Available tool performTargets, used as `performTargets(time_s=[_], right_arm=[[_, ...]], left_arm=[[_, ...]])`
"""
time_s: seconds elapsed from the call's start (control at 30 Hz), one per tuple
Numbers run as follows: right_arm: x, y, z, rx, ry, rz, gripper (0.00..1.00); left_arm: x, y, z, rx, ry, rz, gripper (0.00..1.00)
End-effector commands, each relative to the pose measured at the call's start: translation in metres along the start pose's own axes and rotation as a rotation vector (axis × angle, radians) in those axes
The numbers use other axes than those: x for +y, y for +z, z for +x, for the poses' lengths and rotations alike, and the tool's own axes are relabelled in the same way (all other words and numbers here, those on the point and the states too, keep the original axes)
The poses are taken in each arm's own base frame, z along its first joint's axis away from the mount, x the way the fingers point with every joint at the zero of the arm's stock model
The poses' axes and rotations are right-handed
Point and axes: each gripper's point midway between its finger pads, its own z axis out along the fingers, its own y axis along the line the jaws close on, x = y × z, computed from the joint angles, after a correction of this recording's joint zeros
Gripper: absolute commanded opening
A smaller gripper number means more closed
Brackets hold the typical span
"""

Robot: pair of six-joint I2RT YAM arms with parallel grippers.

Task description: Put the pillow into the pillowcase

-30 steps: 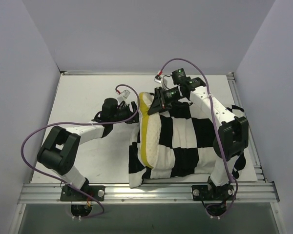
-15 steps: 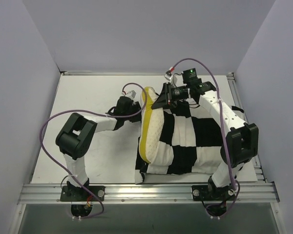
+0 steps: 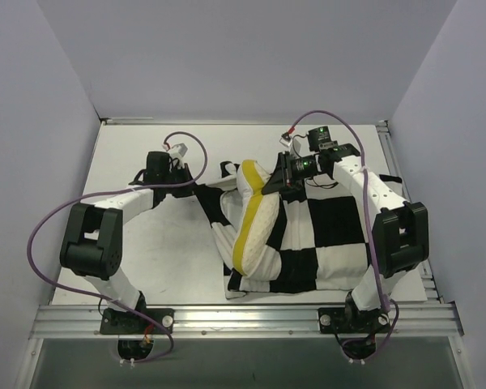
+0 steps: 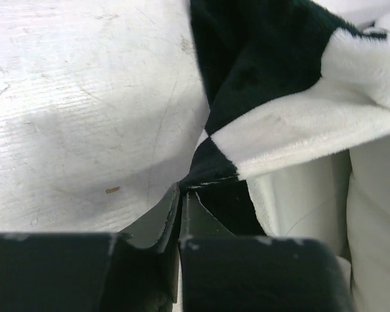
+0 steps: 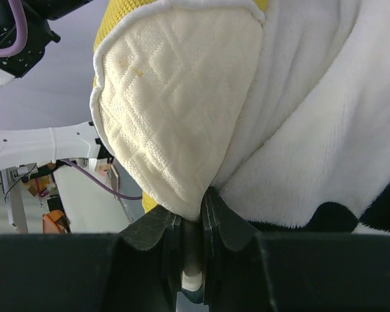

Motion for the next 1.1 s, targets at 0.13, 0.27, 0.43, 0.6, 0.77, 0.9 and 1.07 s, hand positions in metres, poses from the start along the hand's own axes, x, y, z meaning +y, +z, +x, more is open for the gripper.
performTargets(time_s=[0.13, 0.27, 0.43, 0.6, 0.77, 0.9, 1.07], right_arm=[[0.039, 0.005, 0.005, 0.063, -0.019, -0.141, 0.00], [0.065, 0.023, 0.004, 0.089, -0.039, -0.213, 0.00], [0.079, 0.026, -0.005, 0.075, -0.040, -0.250, 0.00], [0.088, 0.021, -0.009, 0.059, -0.027, -0.265, 0.00], [0.097, 0.016, -0.011, 0.043, -0.013, -0.292, 0.00], [0.102, 0.011, -0.011, 0.026, 0.002, -0.316, 0.00], [0.115, 0.003, -0.012, 0.011, 0.083, -0.387, 0.00]], left_arm=[[-0.032, -0.022, -0.008, -0.035, 0.039, 0.254, 0.11], [-0.073, -0.031, -0.011, -0.044, 0.018, 0.381, 0.51], [-0.096, -0.040, -0.016, -0.072, 0.032, 0.398, 0.68], [-0.112, -0.046, -0.011, -0.076, 0.050, 0.398, 0.69], [-0.119, -0.009, 0.027, 0.002, 0.083, 0.275, 0.69], [-0.106, 0.025, 0.030, -0.005, 0.095, 0.134, 0.78], [-0.080, 0.066, 0.031, -0.035, 0.117, -0.020, 0.71]])
